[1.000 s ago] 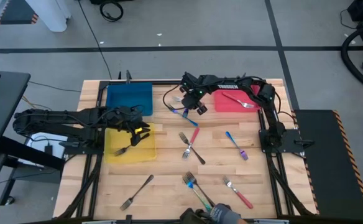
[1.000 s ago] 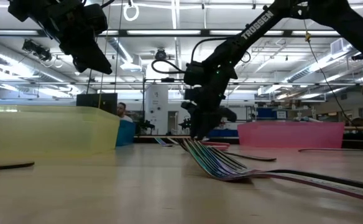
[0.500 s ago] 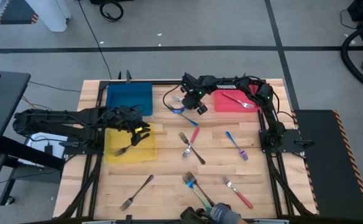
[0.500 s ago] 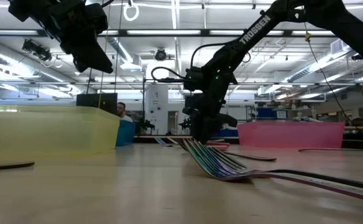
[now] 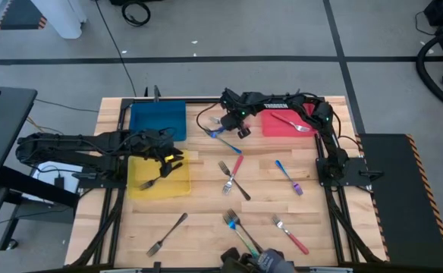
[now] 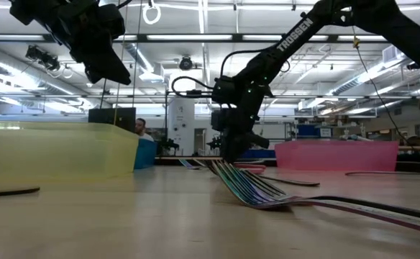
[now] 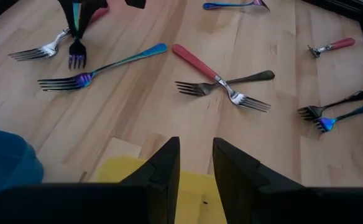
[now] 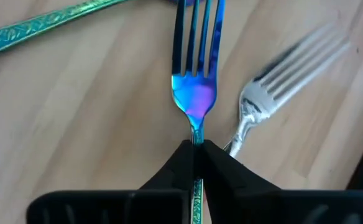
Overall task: Sort silverware by color (type)
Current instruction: Put the blue fork into the blue bin
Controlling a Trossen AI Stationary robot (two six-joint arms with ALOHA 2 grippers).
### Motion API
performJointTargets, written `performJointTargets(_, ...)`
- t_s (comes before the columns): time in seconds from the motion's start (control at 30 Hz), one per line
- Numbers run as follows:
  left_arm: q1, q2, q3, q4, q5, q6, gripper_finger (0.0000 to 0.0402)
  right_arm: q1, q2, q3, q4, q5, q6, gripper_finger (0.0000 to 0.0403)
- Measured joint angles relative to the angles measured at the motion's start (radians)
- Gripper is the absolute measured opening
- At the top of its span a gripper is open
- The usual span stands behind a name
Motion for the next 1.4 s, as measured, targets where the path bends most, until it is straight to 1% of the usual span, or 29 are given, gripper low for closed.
performJointTargets(0.07,0.000,0.000,0.000,0.000,-0.030,0.000,0.0096,0.004,0.002,0.023,-0.011,0.010,0.049,0.0016)
performJointTargets(0.13,0.006,0.000,0.000,0.000,-0.046,0.000,0.0096,0.010,0.002,0.063,-0.046,0.013,0.104,0.0016)
performJointTargets(0.27,0.021,0.000,0.000,0.000,-0.049,-0.001,0.0096,0.024,0.002,0.194,-0.170,0.019,0.226,0.0016)
performJointTargets(0.37,0.038,0.000,0.000,0.001,-0.052,0.026,0.0096,0.029,0.002,0.304,-0.246,-0.001,0.300,0.0016)
performJointTargets(0.5,0.060,0.000,0.000,0.010,-0.052,0.042,0.0096,0.025,0.002,0.442,-0.260,-0.071,0.379,0.0017)
performJointTargets(0.63,0.072,0.000,0.000,0.064,-0.052,0.061,0.0096,0.011,-0.001,0.541,-0.179,-0.251,0.465,0.0018)
performJointTargets(0.77,0.072,0.000,0.000,0.134,-0.052,0.122,0.0096,0.004,-0.001,0.560,-0.009,-0.403,0.605,0.0018)
performJointTargets(0.87,0.072,0.000,0.000,0.159,-0.053,0.132,0.0096,0.007,0.003,0.560,0.102,-0.454,0.677,0.0019)
performJointTargets(0.93,0.072,0.000,0.000,0.167,-0.072,0.151,0.0096,0.010,0.007,0.560,0.154,-0.474,0.715,0.0019)
performJointTargets(1.0,0.072,0.000,0.000,0.176,-0.136,0.183,0.0096,0.018,0.011,0.560,0.194,-0.482,0.746,0.0019)
performJointTargets(1.1,0.072,0.000,0.000,0.205,-0.301,0.250,0.0096,0.032,0.011,0.560,0.237,-0.509,0.752,0.0019)
performJointTargets(1.17,0.079,0.000,0.000,0.223,-0.374,0.308,0.0096,0.039,0.011,0.560,0.262,-0.550,0.752,0.0020)
performJointTargets(1.3,0.112,0.000,0.000,0.262,-0.389,0.366,0.0096,0.042,0.010,0.560,0.260,-0.639,0.755,0.0020)
performJointTargets(1.4,0.134,0.000,0.000,0.250,-0.390,0.389,0.0097,0.038,0.004,0.560,0.210,-0.669,0.757,0.0020)
